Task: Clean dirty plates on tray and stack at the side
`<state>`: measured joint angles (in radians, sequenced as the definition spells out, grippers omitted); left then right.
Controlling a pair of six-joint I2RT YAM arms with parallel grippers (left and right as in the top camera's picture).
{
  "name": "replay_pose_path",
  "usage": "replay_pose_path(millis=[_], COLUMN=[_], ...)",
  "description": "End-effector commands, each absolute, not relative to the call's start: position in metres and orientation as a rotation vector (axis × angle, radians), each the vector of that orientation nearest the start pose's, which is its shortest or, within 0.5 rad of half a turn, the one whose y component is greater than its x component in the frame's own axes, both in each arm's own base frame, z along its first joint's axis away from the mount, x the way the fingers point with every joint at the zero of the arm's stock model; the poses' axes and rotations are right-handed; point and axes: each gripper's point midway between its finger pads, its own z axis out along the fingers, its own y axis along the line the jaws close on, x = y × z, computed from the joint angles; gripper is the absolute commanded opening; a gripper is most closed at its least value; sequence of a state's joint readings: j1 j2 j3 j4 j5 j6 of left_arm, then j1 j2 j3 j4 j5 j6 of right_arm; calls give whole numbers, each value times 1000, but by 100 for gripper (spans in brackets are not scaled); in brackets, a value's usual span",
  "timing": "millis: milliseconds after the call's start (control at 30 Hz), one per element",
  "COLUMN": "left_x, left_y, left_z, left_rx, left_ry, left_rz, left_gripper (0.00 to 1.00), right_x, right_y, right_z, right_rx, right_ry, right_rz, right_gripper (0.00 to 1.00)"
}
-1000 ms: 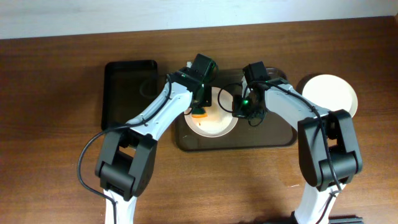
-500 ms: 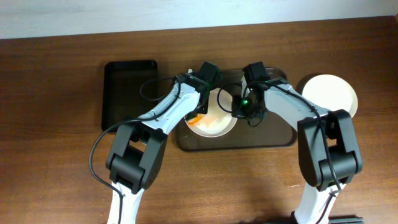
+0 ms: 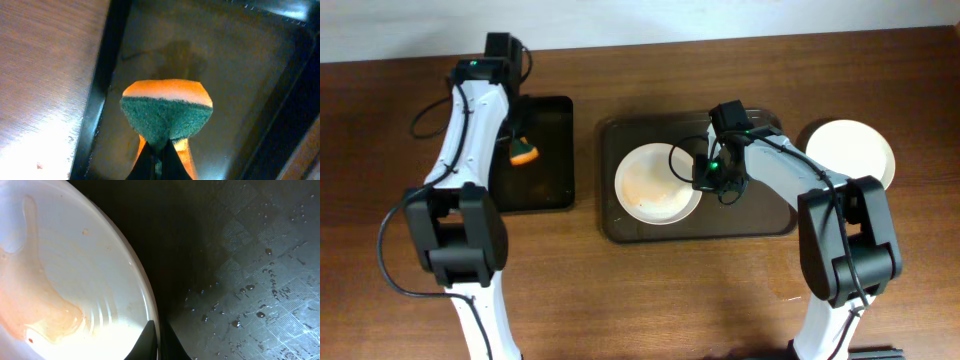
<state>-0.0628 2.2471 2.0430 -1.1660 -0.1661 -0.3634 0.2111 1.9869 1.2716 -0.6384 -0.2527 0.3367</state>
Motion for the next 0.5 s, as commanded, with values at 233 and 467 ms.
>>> replay_pose_path(millis=[233,467], left_x=[488,502], left_y=[-34,-31], left_z=[49,120], left_rx=[-115,-104], left_ry=[2886,2756], left_rz=[-253,-254], left_gripper=[77,100], right_x=[369,377], right_y=[105,105], right_z=[-17,36], right_rx=[173,160], right_ry=[3044,2959], right_rz=[294,305], right_gripper=[4,4])
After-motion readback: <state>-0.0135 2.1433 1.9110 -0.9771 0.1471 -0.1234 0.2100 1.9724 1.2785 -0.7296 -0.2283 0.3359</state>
